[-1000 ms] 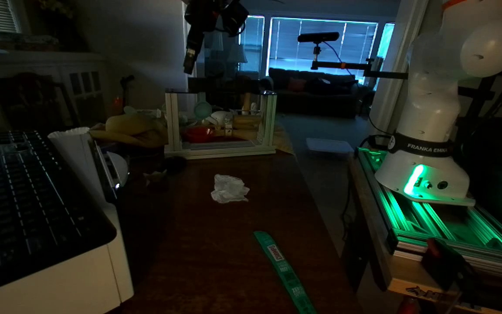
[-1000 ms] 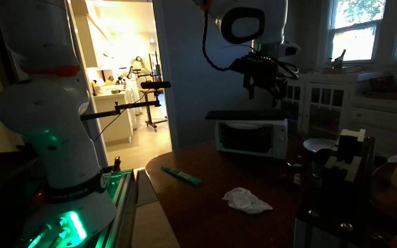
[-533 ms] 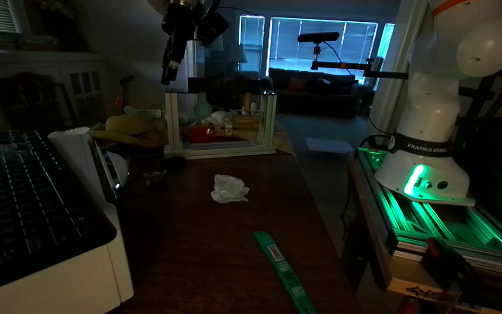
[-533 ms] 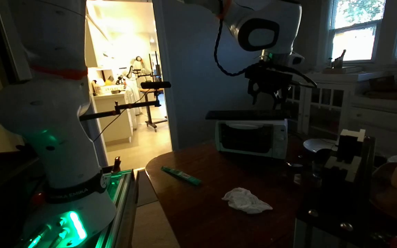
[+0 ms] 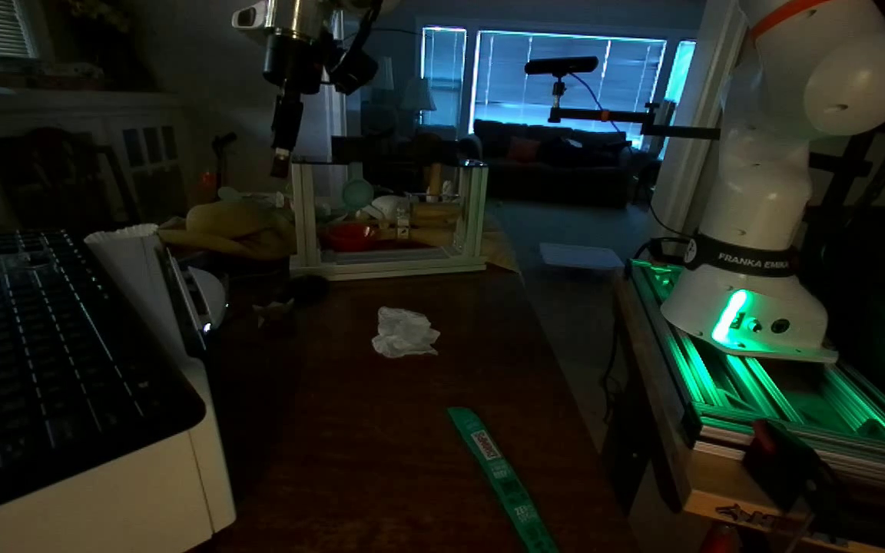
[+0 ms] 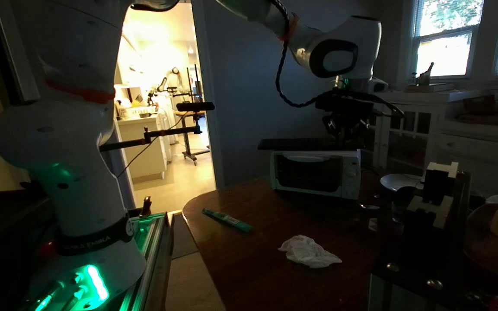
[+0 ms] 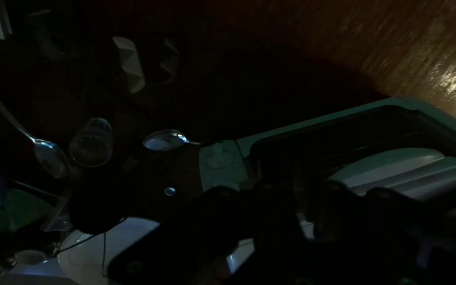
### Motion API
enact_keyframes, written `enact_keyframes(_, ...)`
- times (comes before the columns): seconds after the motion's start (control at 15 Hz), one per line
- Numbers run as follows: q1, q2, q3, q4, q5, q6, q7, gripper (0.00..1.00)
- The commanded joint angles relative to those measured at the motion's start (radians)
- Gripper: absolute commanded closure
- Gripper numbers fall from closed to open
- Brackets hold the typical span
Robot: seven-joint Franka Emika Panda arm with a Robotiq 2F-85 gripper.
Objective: Turn the topmost knob on the white oven.
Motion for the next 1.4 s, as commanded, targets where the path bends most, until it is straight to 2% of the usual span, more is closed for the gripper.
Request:
enact_keyframes(0.0,0.003,0.054,0.022,0.023,-0.069,0.073,0.12,1.0)
enact_keyframes(0.4,0.027,0.108,0.061,0.021,-0.13,0.21,0.291,1.0)
enact_keyframes(0.47,0.025,0.114,0.071,0.029,-0.134,0.199,0.314,1.0)
enact_keyframes(0.53,-0.006,0.089,0.092,0.01,-0.123,0.183,0.271,0.99)
enact_keyframes(0.93,0.001,0.101,0.099,0.016,-0.129,0.191,0.303,1.0)
enact_keyframes(1.33,-0.014,0.208,0.141,0.068,-0.11,0.224,0.291,1.0)
